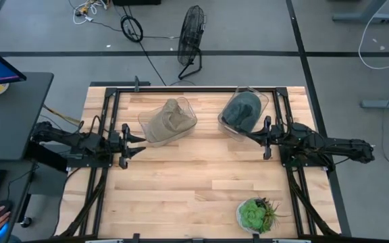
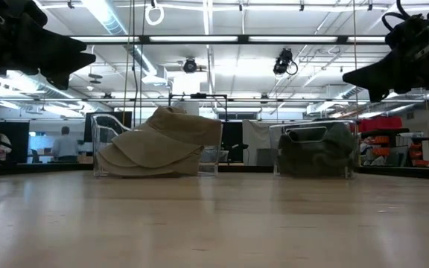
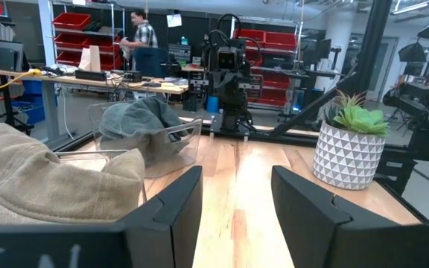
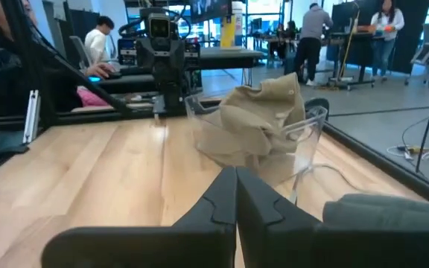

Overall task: Pick & Place hat
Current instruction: Return to Home Position

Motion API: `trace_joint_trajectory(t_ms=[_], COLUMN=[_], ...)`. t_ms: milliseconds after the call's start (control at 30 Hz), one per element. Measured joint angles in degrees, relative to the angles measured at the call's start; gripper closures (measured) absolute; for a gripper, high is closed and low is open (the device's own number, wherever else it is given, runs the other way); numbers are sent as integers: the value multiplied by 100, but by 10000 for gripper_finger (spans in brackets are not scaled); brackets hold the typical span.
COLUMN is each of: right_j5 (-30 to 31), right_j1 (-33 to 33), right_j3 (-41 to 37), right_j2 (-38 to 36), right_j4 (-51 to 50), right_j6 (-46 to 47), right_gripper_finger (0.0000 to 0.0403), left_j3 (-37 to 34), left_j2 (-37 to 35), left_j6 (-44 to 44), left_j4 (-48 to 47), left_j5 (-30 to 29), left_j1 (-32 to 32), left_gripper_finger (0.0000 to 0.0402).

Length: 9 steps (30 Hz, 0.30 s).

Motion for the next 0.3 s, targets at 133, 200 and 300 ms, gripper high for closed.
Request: trace_joint_trajectory(t_ms=[133, 200, 300], right_j5=[-12, -14, -15], right_j1=[0, 0, 0], right_j3=[0, 0, 0], right_j2=[0, 0, 0], right_j4=[-3, -1, -1], right_j6=[381, 605, 677], right_gripper_finger=[399, 399, 399], left_j3=[0, 0, 0], left_j2=[-2, -1, 0], left_j6=[-1, 2, 3], left_j4=[5, 8, 8], left_j5=[0, 0, 0], left_j1=[1, 1, 1], left_gripper_finger=[236, 236, 236])
